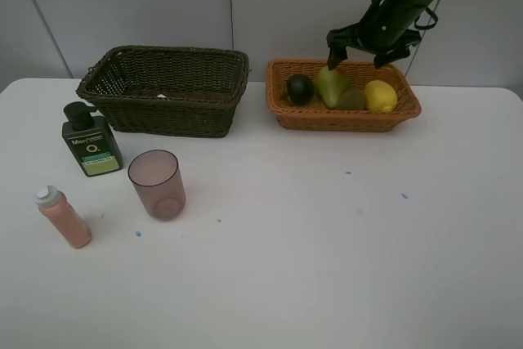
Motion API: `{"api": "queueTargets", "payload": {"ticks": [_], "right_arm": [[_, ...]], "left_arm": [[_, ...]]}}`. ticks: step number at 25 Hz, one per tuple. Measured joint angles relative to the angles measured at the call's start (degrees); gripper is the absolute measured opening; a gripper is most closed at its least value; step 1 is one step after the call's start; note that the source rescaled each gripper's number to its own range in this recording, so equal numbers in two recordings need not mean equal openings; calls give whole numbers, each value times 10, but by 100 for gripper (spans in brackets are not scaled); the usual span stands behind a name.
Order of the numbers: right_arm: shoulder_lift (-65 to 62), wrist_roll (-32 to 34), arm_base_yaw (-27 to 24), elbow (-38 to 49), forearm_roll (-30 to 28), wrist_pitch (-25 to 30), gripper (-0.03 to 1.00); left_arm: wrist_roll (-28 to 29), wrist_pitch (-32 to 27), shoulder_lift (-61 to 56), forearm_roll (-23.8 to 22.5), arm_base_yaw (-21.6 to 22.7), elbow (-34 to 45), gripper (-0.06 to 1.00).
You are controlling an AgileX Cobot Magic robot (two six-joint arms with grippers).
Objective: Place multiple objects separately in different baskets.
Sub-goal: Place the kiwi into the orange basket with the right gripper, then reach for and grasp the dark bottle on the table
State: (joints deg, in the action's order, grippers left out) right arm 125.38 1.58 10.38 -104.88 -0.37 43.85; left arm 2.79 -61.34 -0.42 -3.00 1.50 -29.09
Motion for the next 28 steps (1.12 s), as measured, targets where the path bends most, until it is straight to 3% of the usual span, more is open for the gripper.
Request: {"api": "queueTargets", "payload": {"ticks": [13, 19, 24, 28], "right_arm": [[-94, 5, 42, 0, 12, 96, 100], [-143, 25, 54, 0, 12, 165, 100], [-209, 29, 55, 0, -6, 243, 100], [-275, 30, 56, 11, -33, 254, 100]], "left_arm": [[0, 0, 0, 0, 0, 0, 100], [0, 0, 0, 0, 0, 0, 100], [0, 0, 0, 0, 0, 0, 100], [0, 0, 0, 0, 0, 0, 100]]}}
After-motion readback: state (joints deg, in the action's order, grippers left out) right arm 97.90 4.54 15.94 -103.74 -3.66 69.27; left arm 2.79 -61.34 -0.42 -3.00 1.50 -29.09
